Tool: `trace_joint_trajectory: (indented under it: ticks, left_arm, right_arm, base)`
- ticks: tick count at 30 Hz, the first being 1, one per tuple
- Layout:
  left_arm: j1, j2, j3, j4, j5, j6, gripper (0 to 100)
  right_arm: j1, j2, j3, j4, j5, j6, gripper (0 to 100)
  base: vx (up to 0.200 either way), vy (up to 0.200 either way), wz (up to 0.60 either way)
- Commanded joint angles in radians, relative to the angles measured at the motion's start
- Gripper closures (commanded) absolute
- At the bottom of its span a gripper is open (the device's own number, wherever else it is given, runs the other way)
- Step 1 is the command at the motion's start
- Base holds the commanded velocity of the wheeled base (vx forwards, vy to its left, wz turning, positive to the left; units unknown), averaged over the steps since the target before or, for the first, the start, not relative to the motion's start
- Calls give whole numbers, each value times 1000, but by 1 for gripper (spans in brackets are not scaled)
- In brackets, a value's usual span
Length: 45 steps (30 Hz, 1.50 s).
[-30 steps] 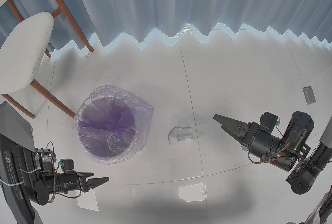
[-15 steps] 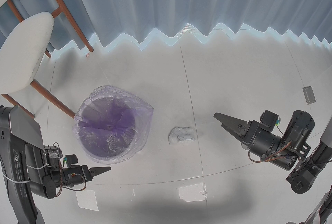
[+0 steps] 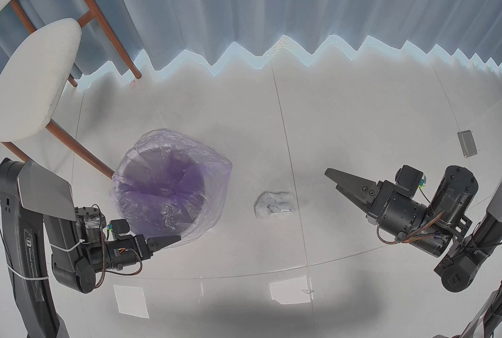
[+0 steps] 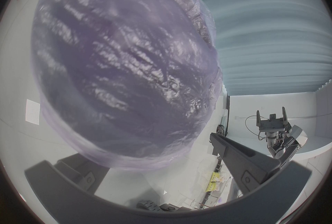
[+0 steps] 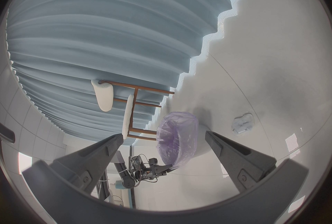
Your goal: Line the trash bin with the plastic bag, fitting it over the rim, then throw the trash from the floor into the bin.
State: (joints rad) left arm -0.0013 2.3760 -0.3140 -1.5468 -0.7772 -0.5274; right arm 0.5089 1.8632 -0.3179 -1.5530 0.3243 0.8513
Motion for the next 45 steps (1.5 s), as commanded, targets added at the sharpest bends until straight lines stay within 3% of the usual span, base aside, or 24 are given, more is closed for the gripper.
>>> trace_joint_trajectory:
  ticks: [1, 16, 36, 45]
  left_arm:
    - [1, -7, -2, -1, 0, 0, 100]
    - [6, -20, 12, -1, 1, 7, 100]
    - [-11, -103, -79, -3, 1, 3, 100]
    - [-17, -113, -36, -4, 38, 76, 100]
  right_arm:
    - [-1, 1, 0, -18, -1, 0, 0]
    - [-3, 13, -1, -18, 1, 0, 0]
    - [-13, 10, -4, -18, 1, -1, 0]
    - [-18, 14, -6, -18, 1, -3, 0]
  base:
    - [0, 0, 0]
    - [0, 0, 0]
    - [0, 0, 0]
    - [0, 0, 0]
